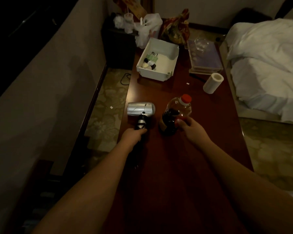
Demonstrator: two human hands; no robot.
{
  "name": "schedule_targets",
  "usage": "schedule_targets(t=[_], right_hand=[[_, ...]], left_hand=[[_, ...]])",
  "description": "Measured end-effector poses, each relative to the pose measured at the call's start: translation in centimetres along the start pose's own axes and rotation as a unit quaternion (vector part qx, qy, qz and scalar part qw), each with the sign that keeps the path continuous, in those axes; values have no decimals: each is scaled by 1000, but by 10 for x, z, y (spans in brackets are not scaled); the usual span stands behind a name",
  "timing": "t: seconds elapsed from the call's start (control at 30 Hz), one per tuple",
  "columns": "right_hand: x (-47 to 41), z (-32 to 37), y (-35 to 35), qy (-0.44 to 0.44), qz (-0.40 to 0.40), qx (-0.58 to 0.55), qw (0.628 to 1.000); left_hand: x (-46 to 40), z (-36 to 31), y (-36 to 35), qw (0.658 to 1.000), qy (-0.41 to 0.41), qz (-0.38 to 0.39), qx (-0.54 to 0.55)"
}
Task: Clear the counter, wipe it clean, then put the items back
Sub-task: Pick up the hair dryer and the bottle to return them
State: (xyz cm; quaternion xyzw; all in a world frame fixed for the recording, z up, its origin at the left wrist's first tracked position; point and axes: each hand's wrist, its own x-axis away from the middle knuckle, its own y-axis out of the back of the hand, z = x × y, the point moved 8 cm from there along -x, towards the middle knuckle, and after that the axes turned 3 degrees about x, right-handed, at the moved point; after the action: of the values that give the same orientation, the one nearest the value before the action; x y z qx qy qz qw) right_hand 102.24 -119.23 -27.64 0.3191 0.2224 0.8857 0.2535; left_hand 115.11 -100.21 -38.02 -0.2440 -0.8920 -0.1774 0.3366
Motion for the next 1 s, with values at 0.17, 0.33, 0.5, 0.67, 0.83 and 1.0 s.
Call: schedule_targets(t=[0.17,0.33,0.5,0.67,0.83,1.0], right_hand=[[33,-31,-5,-2,5,-55,998],[63,-51,-9,19,38,-68,997],[91,-63,-7,65,73,-84,992],[132,-81,-7,80,112,-169,976],[178,-105,-12,97,170,-171,966],[234,-110,-23,145,238,-125,952]], left_hand=[[35,39,6,998,14,8,67],[92,73,7,982,50,11,181],[153,102,11,966,36,-5,257],[223,136,12,960,2,-63,274],[304,182,-1,935,-23,-137,326],[389,227,-17,915,-49,-198,347]])
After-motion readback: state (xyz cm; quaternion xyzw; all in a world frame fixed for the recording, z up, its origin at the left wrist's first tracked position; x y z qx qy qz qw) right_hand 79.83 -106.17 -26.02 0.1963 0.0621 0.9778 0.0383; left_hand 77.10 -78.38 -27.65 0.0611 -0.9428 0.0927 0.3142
